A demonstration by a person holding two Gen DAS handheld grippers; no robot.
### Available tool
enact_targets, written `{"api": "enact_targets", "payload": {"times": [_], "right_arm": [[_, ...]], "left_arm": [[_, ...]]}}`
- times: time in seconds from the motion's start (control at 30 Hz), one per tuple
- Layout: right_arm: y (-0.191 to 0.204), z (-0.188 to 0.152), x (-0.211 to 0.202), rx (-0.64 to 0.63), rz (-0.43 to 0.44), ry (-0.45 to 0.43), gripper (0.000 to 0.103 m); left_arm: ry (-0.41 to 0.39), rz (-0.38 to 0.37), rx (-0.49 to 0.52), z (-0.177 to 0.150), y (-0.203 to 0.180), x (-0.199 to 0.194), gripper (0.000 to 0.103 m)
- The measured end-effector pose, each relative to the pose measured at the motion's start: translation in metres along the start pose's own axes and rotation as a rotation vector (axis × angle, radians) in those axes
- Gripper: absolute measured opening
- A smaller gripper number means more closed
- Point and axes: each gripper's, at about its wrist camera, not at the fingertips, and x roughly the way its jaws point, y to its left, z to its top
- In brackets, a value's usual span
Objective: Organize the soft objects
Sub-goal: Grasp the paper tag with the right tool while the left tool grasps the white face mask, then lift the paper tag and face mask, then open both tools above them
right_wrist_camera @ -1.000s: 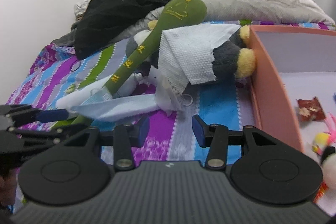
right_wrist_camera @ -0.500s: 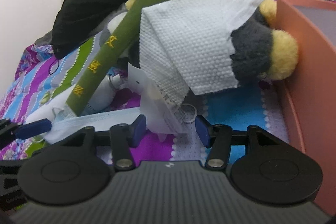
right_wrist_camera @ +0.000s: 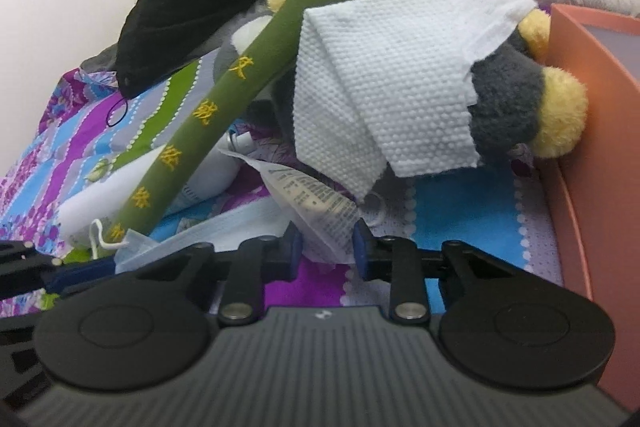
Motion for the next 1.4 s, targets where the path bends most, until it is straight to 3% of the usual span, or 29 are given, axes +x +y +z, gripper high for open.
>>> {"api": "enact_targets", "payload": {"times": [0.2,0.63,1.0,1.2,1.4], "right_arm": [[0.002,-0.008,-0.027,-0.023,-0.023,-0.008,0.027],[0.015,-0.050,-0.085,-0.066,-0.038,0.029,0.026],[0.031,-0.080,-0.121,-0.162,-0.075,0.064,0.026],[0.041,-0.097,-0.125,-0.267,-0.129,0.071,0.026],[0.045,-0.113,-0.125,-0.301,-0.121,0.109,0.028]], "left_arm": [[0.030,-0.082,-0.169,-0.011,-0.001,-0.018,0.008],[0.118,-0.140,-0.542,-0.056,0.000,-0.070,0.008],[0.165,-0.149,-0.630,-0.078,-0.004,-0.101,0.008],[0.200,-0.176,-0.670,-0.087,-0.002,-0.103,0.009],[0.219,-0.167,-0.668,-0.091,0.000,-0.098,0.009]]}}
